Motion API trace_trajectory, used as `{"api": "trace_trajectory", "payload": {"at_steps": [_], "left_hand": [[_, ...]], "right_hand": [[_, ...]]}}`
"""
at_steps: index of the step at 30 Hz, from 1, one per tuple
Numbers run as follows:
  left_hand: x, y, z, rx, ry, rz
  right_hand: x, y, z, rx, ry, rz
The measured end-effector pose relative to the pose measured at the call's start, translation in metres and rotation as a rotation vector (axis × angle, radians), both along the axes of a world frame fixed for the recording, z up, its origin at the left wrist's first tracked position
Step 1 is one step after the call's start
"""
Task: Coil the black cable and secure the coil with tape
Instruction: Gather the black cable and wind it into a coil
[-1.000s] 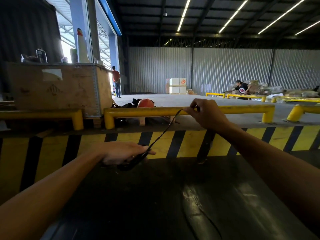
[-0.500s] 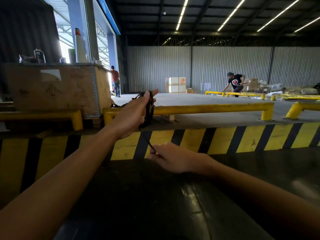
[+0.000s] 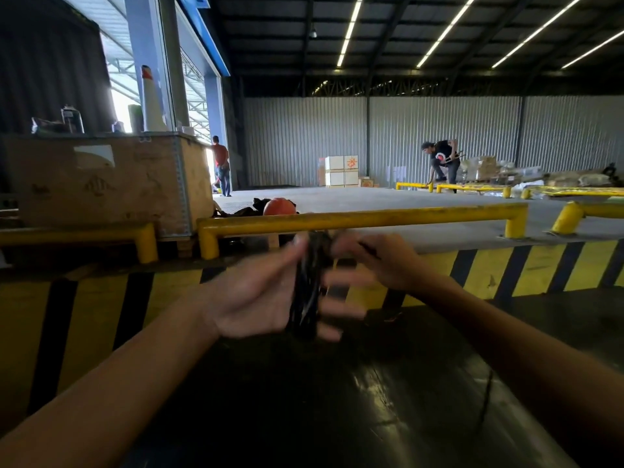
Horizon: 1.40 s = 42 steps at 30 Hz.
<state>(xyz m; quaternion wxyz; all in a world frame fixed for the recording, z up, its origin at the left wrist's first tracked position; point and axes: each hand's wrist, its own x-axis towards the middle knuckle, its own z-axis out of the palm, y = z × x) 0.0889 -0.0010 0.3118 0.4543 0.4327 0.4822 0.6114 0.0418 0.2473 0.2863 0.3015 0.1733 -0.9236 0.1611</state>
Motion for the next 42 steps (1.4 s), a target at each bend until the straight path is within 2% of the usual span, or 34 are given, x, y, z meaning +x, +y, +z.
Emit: {"api": "trace_trajectory", "payload": {"at_steps": [2, 4, 6, 8, 12, 13, 15, 18, 19, 21, 23, 26, 29, 31, 33, 35, 37, 40, 42], "left_hand": [[0.013, 0.011, 0.024, 0.243, 0.013, 0.024], [0.015, 0.022, 0.041, 0.330, 0.118, 0.257], [0.004, 0.030, 0.043, 0.329, 0.223, 0.527], [-0.011, 0.035, 0.034, 0.235, 0.390, 0.691], [-0.033, 0.024, 0.016, -0.225, 1.040, 0.962], [-0.038, 0.019, 0.009, -0.323, 1.153, 0.992], [-0.049, 0.006, -0.005, -0.488, 1.265, 0.978], [-0.052, -0.008, -0.018, -0.725, 1.235, 0.856], [-0.048, -0.008, -0.021, -0.764, 1.131, 0.791], [-0.034, -0.006, -0.030, -0.734, 0.718, 0.580], [-0.019, -0.004, -0.038, -0.596, 0.424, 0.338], [-0.006, -0.005, -0.031, -0.266, 0.139, 0.231], [-0.003, -0.005, -0.008, 0.114, -0.064, 0.074], [0.001, 0.004, 0.009, 0.279, -0.052, 0.141], [0.002, 0.012, 0.021, 0.290, 0.112, 0.428], [-0.007, 0.013, 0.021, 0.205, 0.312, 0.657], [-0.019, 0.009, 0.011, 0.069, 0.455, 0.770], [-0.026, -0.003, -0.006, -0.136, 0.518, 0.773], [-0.027, -0.007, -0.014, -0.312, 0.662, 0.734]], "right_hand": [[0.004, -0.014, -0.017, -0.020, -0.159, 0.039], [0.021, -0.038, -0.032, 0.025, -0.318, 0.152], [0.042, -0.066, -0.039, 0.145, -0.425, 0.235], [0.048, -0.079, -0.040, 0.183, -0.430, 0.287], [0.046, -0.072, -0.029, 0.179, -0.378, 0.243], [0.047, -0.066, -0.026, 0.188, -0.361, 0.238], [0.046, -0.052, -0.019, 0.205, -0.320, 0.227], [0.042, -0.035, -0.004, 0.223, -0.221, 0.195], [0.041, -0.032, 0.001, 0.244, -0.184, 0.182], [0.036, -0.023, 0.010, 0.279, -0.114, 0.161], [0.032, -0.014, 0.018, 0.217, -0.038, 0.149], [0.028, -0.005, 0.017, 0.000, 0.093, 0.157], [0.032, -0.022, -0.011, -0.049, 0.054, 0.190], [0.041, -0.042, -0.035, -0.070, -0.098, 0.253], [0.054, -0.064, -0.052, -0.079, -0.232, 0.325], [0.066, -0.077, -0.058, 0.027, -0.254, 0.332], [0.070, -0.078, -0.052, 0.172, -0.237, 0.314], [0.075, -0.071, -0.035, 0.263, -0.251, 0.305], [0.078, -0.065, -0.023, 0.311, -0.221, 0.323]]}}
